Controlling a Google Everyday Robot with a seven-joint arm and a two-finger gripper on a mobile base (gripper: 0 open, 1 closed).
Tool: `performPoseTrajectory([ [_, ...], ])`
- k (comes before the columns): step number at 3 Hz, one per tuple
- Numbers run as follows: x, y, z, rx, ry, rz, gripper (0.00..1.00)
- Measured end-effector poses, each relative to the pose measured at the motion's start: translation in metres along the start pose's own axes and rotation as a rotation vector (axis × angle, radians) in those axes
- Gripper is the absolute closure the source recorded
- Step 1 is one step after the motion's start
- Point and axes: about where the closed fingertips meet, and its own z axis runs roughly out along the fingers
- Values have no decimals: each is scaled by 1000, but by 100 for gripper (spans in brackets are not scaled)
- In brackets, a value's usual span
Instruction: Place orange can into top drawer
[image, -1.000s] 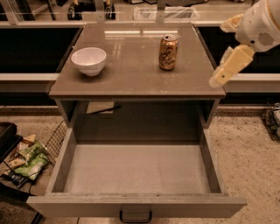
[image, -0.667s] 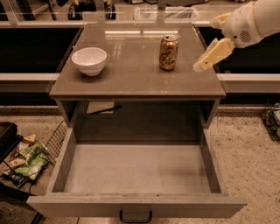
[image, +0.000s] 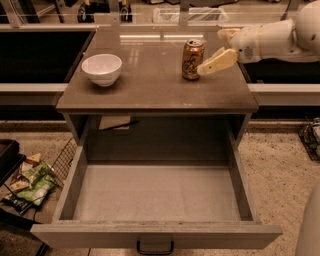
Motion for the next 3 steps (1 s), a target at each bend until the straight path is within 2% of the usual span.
performPoseTrajectory([
  [2, 8, -25, 47, 1, -185, 86, 0],
  [3, 10, -31, 62, 5, -227, 116, 18],
])
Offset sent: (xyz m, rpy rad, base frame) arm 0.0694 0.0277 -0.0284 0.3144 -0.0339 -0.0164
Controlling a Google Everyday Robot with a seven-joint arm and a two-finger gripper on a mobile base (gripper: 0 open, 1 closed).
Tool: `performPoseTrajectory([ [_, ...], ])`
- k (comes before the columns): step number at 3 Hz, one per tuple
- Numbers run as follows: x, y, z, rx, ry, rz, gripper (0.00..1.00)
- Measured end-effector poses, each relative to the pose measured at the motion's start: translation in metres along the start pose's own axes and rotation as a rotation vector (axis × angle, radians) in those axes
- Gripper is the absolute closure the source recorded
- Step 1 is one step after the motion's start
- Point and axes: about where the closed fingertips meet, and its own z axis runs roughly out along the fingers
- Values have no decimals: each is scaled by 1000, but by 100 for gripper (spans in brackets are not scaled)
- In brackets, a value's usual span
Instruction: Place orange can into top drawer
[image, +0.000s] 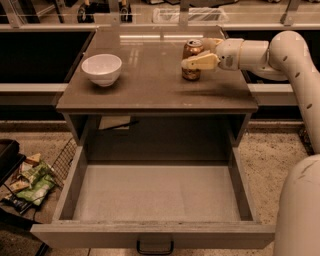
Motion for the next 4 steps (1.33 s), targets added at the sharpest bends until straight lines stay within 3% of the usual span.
performPoseTrajectory([
  [2, 1, -4, 17, -1, -30, 22, 65],
  [3, -21, 12, 2, -4, -10, -9, 87],
  [4, -66, 46, -33, 24, 19, -60, 100],
])
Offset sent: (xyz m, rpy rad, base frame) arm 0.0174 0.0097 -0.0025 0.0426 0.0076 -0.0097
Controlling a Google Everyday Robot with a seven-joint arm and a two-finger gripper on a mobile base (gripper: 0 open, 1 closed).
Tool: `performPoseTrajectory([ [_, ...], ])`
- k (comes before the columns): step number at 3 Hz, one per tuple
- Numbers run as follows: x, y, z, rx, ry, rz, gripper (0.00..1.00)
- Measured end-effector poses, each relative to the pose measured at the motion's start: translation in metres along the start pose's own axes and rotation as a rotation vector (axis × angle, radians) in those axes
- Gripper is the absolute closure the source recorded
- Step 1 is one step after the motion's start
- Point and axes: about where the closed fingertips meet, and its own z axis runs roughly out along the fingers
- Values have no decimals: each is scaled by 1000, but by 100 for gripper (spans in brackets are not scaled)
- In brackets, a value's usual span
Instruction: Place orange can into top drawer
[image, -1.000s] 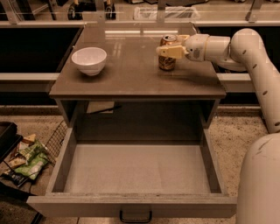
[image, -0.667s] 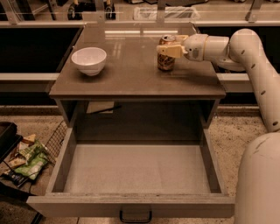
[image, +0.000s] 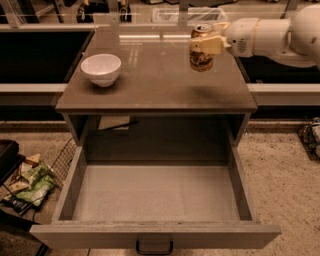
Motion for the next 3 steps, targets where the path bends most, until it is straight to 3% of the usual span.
performPoseTrajectory([
  [1, -34, 58, -25, -12, 26, -12, 100],
  [2, -29, 111, -23, -58, 29, 39, 100],
  [3, 3, 166, 5, -91, 64, 106, 100],
])
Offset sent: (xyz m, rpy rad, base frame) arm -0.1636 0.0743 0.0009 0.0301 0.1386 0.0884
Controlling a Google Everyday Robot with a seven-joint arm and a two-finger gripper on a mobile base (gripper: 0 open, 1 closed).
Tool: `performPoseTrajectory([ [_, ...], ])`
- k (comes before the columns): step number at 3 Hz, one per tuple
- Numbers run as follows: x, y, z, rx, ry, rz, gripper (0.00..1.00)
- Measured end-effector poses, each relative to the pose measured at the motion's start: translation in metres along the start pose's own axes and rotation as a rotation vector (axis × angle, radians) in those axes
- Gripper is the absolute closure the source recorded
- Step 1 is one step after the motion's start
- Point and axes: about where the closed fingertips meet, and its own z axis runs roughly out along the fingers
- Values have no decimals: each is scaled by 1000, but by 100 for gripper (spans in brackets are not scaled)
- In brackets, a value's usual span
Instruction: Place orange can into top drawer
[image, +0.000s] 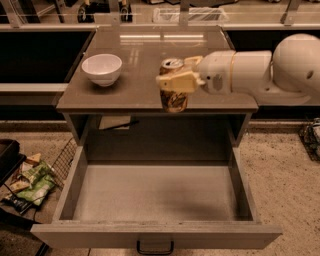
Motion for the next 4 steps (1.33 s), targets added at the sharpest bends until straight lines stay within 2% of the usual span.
performPoseTrajectory([
  [1, 33, 22, 32, 32, 23, -17, 100],
  [2, 61, 28, 59, 95, 50, -40, 100],
  [3, 61, 28, 59, 95, 50, -40, 100],
  [4, 83, 38, 53, 85, 20, -14, 100],
])
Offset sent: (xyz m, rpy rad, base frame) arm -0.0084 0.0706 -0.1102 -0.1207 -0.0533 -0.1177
